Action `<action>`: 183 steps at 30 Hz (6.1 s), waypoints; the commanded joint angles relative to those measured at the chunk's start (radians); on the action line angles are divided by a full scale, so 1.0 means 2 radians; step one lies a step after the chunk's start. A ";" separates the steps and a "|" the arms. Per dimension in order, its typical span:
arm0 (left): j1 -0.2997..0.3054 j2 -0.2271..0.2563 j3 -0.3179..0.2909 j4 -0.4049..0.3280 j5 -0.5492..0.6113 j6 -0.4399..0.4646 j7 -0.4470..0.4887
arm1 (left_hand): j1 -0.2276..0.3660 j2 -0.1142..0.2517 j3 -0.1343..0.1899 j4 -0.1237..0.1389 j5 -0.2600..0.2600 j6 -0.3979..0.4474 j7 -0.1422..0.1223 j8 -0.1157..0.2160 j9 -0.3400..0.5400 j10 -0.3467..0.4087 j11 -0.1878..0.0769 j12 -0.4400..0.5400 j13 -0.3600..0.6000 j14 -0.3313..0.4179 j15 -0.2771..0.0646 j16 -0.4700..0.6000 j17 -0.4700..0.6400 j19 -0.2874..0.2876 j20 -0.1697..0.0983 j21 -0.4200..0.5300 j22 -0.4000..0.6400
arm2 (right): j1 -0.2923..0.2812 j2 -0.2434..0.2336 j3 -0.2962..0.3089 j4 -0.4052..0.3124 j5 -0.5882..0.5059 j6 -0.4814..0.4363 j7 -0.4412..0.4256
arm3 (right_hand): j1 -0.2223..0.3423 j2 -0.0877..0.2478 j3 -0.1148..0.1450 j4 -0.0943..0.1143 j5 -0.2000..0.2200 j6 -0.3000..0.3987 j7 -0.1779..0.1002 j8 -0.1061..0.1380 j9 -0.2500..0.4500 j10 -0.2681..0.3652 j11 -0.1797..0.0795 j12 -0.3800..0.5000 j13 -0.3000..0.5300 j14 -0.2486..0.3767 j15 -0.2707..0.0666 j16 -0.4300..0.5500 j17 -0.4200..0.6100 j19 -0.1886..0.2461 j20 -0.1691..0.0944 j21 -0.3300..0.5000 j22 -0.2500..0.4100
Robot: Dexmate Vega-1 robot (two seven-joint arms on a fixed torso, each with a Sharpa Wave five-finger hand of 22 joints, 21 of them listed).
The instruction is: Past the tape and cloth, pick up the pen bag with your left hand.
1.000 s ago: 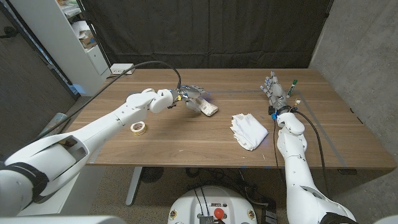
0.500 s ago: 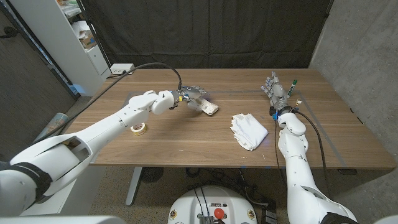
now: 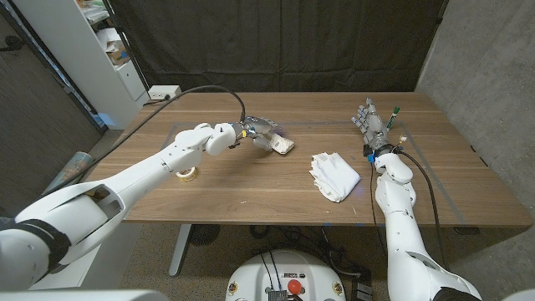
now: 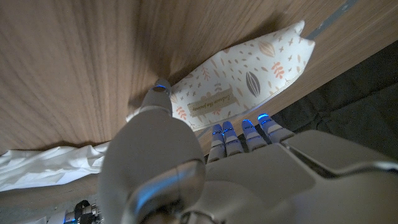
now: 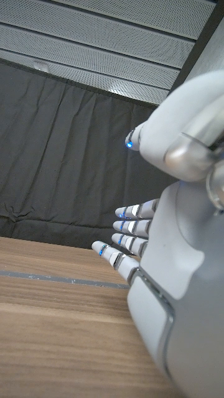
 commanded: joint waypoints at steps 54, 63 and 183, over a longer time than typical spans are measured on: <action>0.010 -0.026 0.009 0.039 -0.009 0.028 0.083 | 0.071 0.038 0.013 -0.011 -0.019 0.091 -0.019 0.010 0.003 0.094 -0.022 0.020 0.002 0.098 -0.027 0.007 0.000 0.073 -0.013 0.012 0.004 | 0.010 -0.006 0.010 0.020 0.002 0.002 0.014 | 0.004 0.003 -0.004 -0.001 0.004 0.004 0.000 0.001 0.000 0.008 -0.001 0.001 0.000 0.008 0.000 0.001 0.000 0.009 0.001 -0.012 0.002; 0.011 -0.030 0.010 0.046 -0.011 0.030 0.099 | 0.089 0.043 0.017 -0.014 -0.026 0.118 -0.020 0.014 0.004 0.116 -0.024 0.023 0.002 0.123 -0.032 0.009 0.001 0.092 -0.016 0.016 0.005 | 0.010 -0.005 0.011 0.020 0.002 0.002 0.014 | 0.004 0.003 -0.005 -0.001 0.004 0.004 0.001 0.001 0.000 0.008 -0.001 0.001 0.000 0.008 0.001 0.001 0.000 0.010 0.001 -0.014 0.002; 0.036 0.000 -0.032 -0.040 -0.002 0.066 0.129 | 0.146 0.081 0.085 -0.008 -0.109 0.355 -0.043 0.050 0.006 0.338 -0.047 0.041 0.016 0.369 -0.090 0.021 0.007 0.248 -0.033 0.070 0.010 | 0.006 -0.001 0.007 0.004 0.004 0.007 0.012 | 0.004 0.007 -0.012 -0.003 0.006 0.008 0.001 0.002 0.000 0.012 -0.001 0.001 0.000 0.013 -0.001 0.001 0.001 0.018 0.002 -0.034 0.003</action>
